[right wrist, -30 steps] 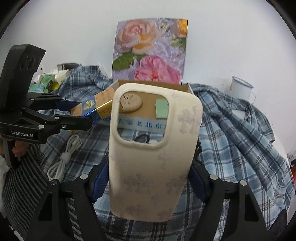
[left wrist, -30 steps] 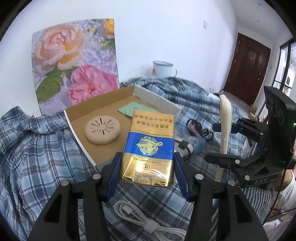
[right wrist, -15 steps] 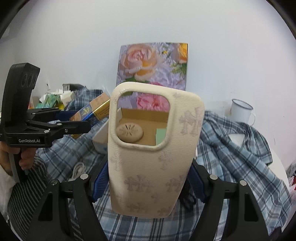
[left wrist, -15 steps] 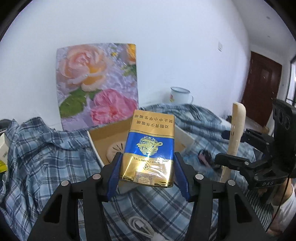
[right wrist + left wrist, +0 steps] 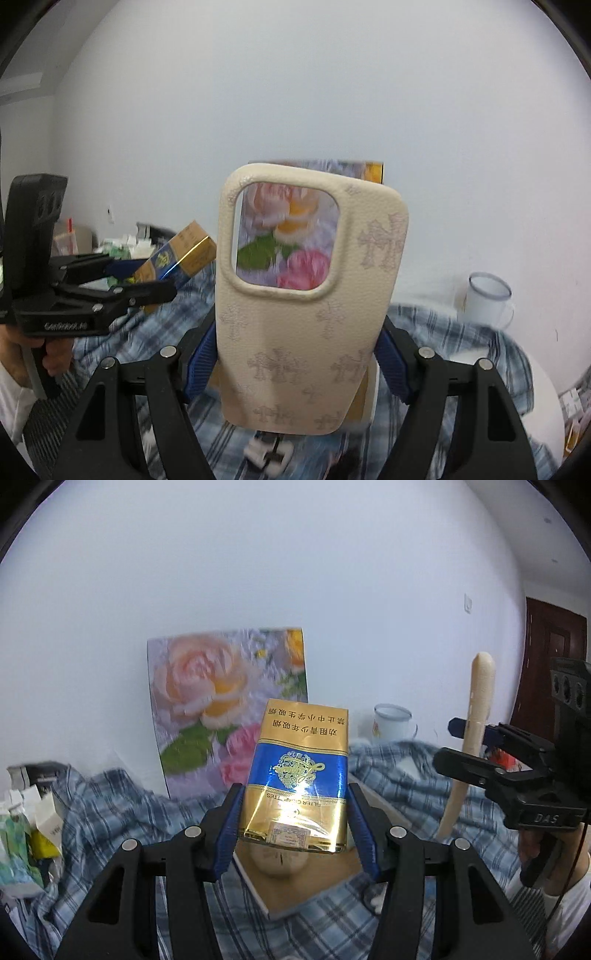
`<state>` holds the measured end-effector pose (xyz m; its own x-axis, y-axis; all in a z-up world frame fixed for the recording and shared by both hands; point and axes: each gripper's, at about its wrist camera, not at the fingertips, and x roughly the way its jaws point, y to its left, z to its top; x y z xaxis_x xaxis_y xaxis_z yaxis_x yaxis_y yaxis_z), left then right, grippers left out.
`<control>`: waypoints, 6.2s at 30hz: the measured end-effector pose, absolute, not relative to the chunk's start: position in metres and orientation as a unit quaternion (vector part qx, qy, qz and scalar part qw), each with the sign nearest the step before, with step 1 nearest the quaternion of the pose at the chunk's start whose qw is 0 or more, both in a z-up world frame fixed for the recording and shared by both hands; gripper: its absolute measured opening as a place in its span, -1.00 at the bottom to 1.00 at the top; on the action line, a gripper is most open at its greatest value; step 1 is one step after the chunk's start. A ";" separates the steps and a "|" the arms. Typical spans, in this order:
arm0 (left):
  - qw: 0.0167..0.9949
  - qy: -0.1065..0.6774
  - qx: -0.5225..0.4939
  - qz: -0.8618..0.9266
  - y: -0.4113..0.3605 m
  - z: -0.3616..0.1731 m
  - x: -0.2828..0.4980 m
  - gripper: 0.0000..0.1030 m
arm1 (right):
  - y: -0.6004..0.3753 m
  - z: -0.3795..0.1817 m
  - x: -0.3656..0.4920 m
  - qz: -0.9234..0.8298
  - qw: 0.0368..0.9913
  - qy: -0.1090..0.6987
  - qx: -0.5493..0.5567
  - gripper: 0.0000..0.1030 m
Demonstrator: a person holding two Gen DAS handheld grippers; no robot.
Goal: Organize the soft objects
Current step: 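Lift the pack and phone case and carry both over the box, then lower and release the gold pack with the left tool while the right tool releases the phone case, then withdraw both tools from the box toward the remaining items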
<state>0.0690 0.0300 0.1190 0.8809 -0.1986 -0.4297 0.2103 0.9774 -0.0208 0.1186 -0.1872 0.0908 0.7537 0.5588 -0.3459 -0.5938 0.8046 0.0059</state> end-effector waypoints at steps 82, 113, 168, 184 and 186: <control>0.929 0.368 -0.010 -0.031 0.013 -0.008 0.207 0.12 | -0.125 -0.048 0.299 0.286 0.853 0.426 -0.091 0.64; 0.944 0.329 -0.028 -0.018 0.023 0.009 0.198 1.00 | -0.138 -0.020 0.286 0.263 0.876 0.392 -0.097 0.93; 0.972 0.233 0.005 -0.012 0.007 0.102 0.023 1.00 | -0.215 0.088 0.105 0.346 0.916 0.199 -0.051 0.99; 0.940 0.336 -0.007 -0.052 0.013 0.014 0.032 1.00 | -0.230 0.015 0.115 0.373 0.895 0.243 -0.034 0.99; 0.935 0.349 -0.010 -0.060 0.013 0.006 0.024 1.00 | -0.228 0.011 0.114 0.375 0.894 0.241 -0.038 0.99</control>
